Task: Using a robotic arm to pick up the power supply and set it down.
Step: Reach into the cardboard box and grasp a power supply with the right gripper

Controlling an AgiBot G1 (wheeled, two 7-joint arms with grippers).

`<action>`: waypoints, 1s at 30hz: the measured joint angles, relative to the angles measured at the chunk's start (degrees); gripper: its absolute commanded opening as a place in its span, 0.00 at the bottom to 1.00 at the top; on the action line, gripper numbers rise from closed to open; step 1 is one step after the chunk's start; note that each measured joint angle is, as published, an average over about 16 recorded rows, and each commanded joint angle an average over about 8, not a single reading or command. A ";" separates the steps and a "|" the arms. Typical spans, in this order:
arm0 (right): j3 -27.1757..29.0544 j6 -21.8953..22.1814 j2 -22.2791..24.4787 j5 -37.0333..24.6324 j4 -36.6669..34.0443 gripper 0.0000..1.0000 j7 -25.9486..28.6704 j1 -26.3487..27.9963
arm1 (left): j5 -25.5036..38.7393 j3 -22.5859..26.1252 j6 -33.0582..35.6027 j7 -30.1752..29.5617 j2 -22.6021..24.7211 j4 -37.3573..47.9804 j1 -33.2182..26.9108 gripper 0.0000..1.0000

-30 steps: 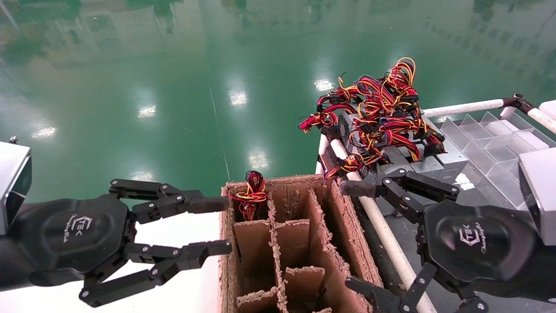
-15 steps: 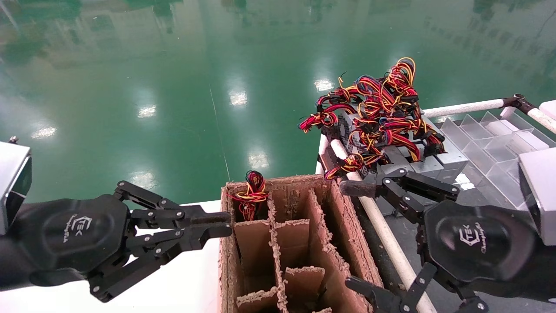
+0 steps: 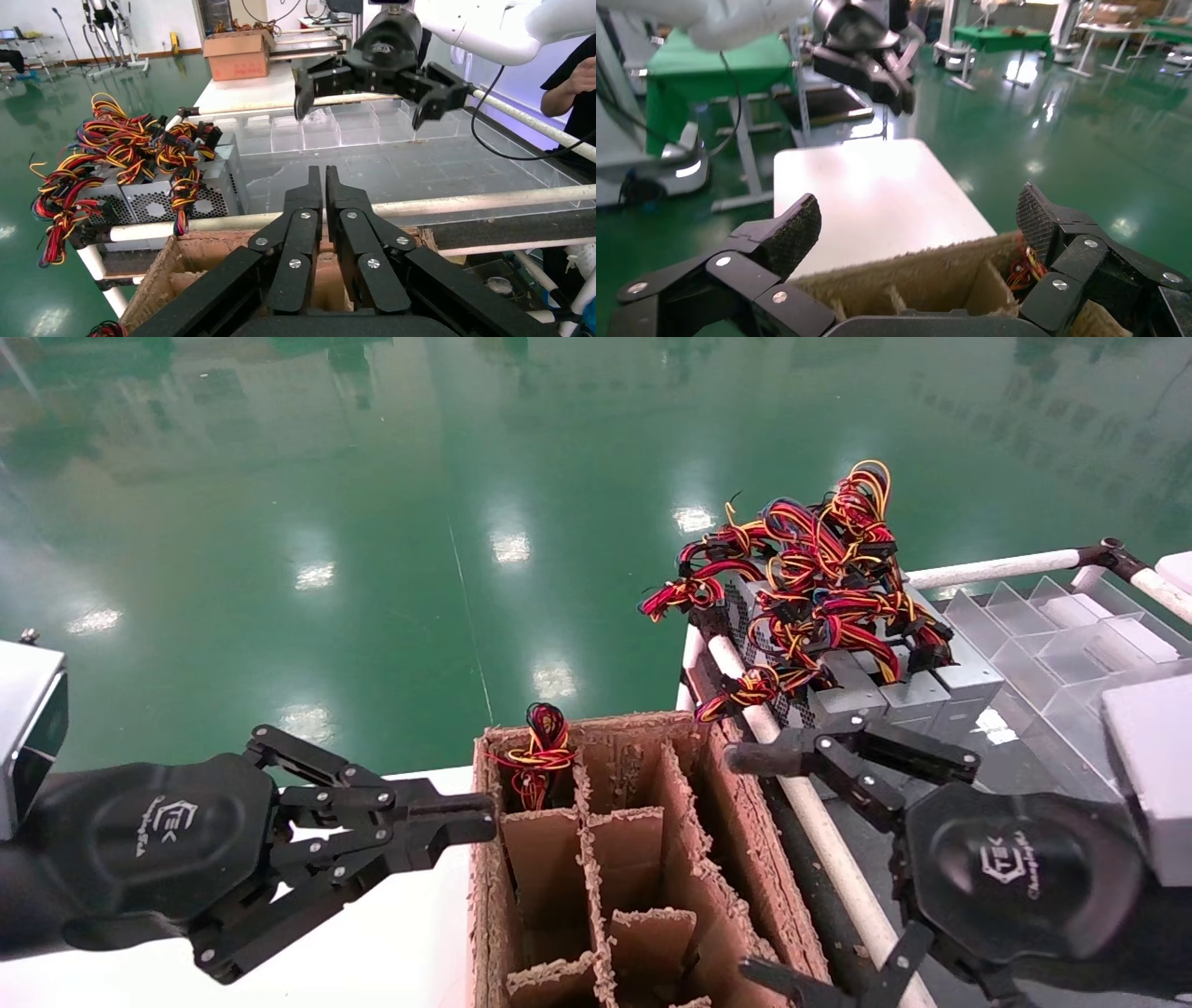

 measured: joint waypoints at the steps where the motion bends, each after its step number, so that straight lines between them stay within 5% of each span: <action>1: -0.14 0.14 -0.15 -0.40 -0.09 1.00 0.03 0.37 | 0.00 0.00 0.00 0.00 0.00 0.00 0.00 1.00; 12: -3.94 3.97 -4.73 -7.92 -4.87 1.00 3.64 6.90 | -0.02 0.04 0.00 0.02 -0.01 0.02 -0.02 1.00; 30: -13.22 8.79 -20.34 -22.07 -24.91 1.00 5.99 19.30 | -0.06 0.08 -0.03 0.05 -0.03 0.03 -0.02 1.00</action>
